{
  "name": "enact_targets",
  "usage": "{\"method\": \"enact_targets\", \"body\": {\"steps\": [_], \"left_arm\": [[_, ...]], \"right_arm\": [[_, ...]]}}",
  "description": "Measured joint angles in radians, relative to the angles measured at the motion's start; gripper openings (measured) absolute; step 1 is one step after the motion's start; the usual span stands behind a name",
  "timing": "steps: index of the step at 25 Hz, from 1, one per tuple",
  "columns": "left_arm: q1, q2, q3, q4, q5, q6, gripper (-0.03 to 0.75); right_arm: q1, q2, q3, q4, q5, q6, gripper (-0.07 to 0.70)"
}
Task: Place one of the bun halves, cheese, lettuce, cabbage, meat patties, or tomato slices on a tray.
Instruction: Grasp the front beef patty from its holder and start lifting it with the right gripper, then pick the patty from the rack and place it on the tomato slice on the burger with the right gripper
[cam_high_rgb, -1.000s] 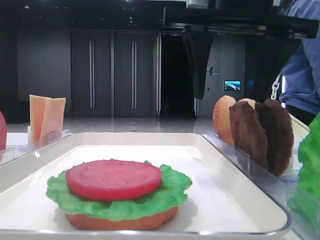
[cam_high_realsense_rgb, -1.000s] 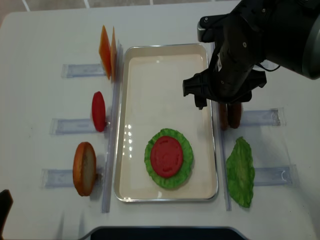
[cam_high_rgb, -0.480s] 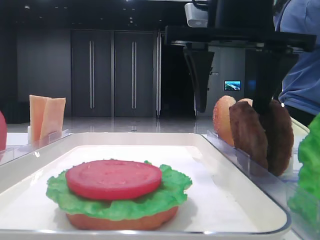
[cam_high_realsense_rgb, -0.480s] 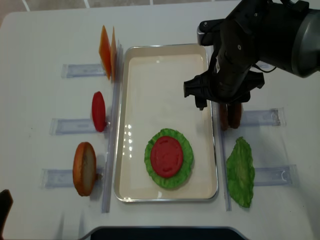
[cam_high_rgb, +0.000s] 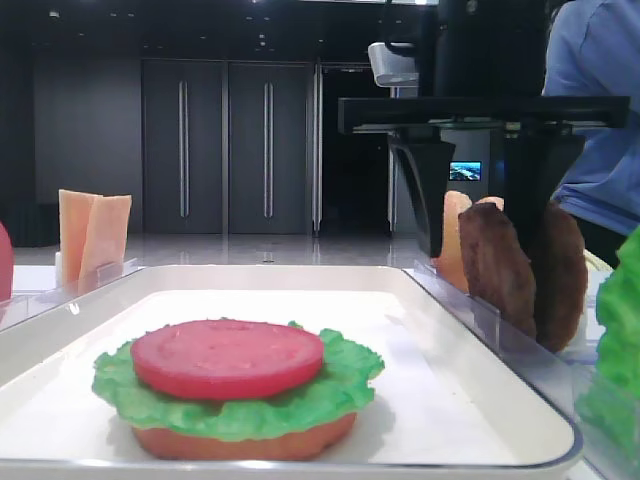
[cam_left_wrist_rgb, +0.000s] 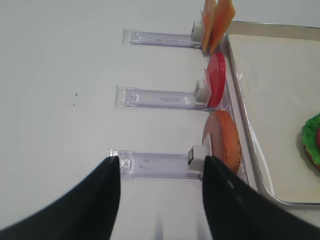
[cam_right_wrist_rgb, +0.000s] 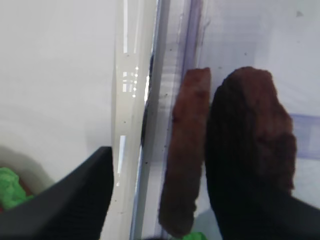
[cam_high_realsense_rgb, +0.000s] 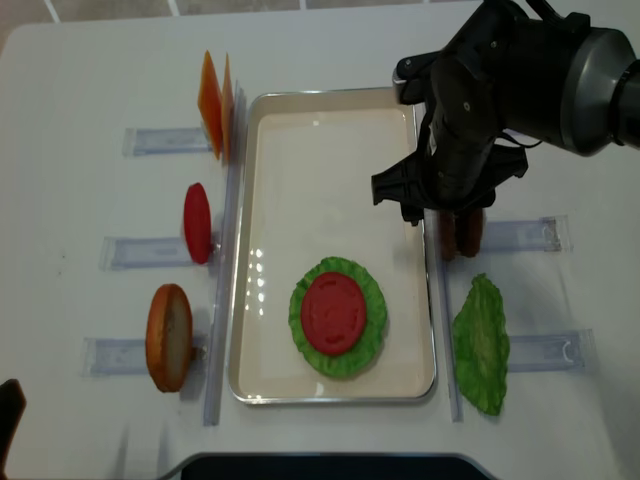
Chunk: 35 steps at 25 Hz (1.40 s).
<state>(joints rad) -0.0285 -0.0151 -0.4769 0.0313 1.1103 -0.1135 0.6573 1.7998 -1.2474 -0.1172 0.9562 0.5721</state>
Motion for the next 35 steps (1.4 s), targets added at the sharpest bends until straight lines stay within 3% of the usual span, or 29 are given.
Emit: {"method": "enact_targets", "body": {"steps": [3,10,24,35], "left_arm": [[0.000,0.000,0.000,0.000,0.000,0.000,0.409],[0.000,0.000,0.000,0.000,0.000,0.000,0.409],[0.000,0.000,0.000,0.000,0.000,0.000,0.409],[0.000,0.000,0.000,0.000,0.000,0.000,0.409]], "right_arm": [[0.000,0.001,0.000,-0.024,-0.001,-0.001,0.378],[-0.003,0.001,0.000,-0.054,0.004,-0.001,0.156],[0.000,-0.072,0.000,-0.033,0.016,-0.005,0.148],[0.054,-0.239,0.000,0.131,0.011,-0.073,0.141]]}}
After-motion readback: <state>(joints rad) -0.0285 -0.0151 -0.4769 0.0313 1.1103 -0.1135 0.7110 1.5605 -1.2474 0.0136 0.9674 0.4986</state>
